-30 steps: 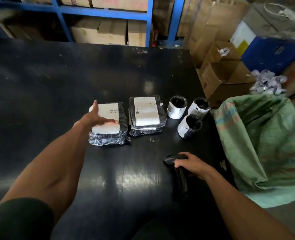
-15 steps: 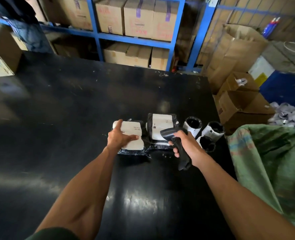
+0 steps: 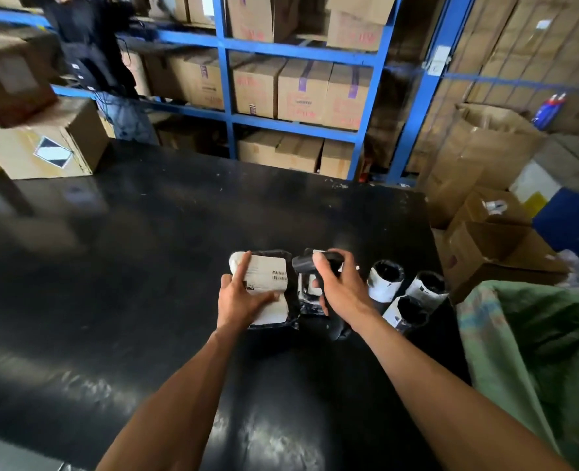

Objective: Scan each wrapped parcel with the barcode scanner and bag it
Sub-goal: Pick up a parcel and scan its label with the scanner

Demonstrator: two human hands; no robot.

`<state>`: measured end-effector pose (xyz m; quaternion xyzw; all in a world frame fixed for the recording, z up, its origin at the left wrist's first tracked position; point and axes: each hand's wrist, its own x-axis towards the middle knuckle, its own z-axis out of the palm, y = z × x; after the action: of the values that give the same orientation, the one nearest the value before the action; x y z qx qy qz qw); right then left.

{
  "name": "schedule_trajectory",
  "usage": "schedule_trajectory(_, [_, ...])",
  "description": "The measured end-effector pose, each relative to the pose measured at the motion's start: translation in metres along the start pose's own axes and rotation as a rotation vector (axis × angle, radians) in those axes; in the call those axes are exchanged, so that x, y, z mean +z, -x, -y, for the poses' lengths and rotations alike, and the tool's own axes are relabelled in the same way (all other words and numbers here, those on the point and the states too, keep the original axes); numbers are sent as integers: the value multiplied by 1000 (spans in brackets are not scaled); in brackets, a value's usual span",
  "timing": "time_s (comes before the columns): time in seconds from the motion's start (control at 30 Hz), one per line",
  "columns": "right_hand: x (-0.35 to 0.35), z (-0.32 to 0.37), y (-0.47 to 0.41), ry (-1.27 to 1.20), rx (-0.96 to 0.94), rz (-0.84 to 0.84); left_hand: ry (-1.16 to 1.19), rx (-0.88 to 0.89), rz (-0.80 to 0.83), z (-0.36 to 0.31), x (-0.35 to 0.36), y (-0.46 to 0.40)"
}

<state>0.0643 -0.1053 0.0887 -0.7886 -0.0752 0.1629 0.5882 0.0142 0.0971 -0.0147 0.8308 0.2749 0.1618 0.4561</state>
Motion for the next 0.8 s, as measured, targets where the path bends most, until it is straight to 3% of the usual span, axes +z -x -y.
schedule_trajectory(0.37, [-13, -3, 8, 116, -56, 49, 41, -3, -49, -6, 3, 15])
schedule_trajectory(0.8, [-23, -5, 19, -7, -33, 22, 16, 35, -10, -18, 14, 19])
